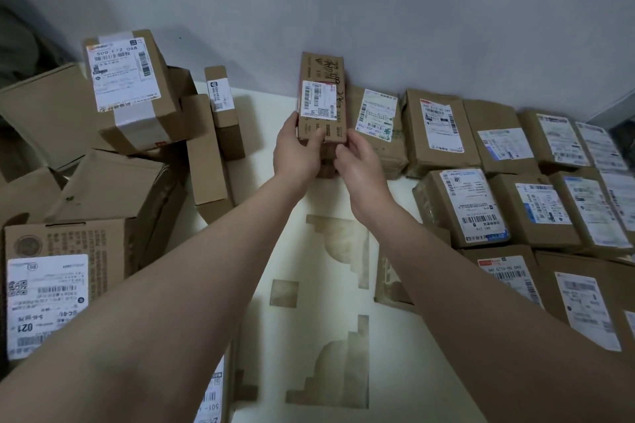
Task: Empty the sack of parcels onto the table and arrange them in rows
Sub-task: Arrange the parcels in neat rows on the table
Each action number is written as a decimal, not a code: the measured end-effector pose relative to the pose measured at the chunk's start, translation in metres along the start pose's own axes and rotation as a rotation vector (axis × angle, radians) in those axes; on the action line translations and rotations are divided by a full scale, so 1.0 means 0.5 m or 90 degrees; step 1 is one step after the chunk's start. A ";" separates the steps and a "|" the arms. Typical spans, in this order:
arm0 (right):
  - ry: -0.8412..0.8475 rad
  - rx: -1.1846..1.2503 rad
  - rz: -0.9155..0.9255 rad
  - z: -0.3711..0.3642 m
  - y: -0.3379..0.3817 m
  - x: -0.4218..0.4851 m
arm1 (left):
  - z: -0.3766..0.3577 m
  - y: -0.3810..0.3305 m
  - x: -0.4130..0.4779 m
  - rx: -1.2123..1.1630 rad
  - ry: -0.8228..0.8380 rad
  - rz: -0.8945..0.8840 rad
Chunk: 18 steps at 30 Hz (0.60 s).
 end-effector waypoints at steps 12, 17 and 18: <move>-0.051 -0.280 0.007 0.052 -0.041 -0.125 | 0.181 0.006 -0.126 0.341 -0.405 0.108; 0.102 -0.197 -0.038 0.009 -0.036 -0.191 | 0.214 0.087 -0.184 0.309 -0.237 0.283; 0.134 -0.175 -0.058 -0.001 -0.032 -0.205 | 0.210 0.085 -0.199 0.320 -0.241 0.285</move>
Point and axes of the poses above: each hand's wrist, its own x-axis towards the middle knuckle, its own z-axis out of the back of the hand, y = z × x, the point moved 4 cm from there along x, towards the middle knuckle
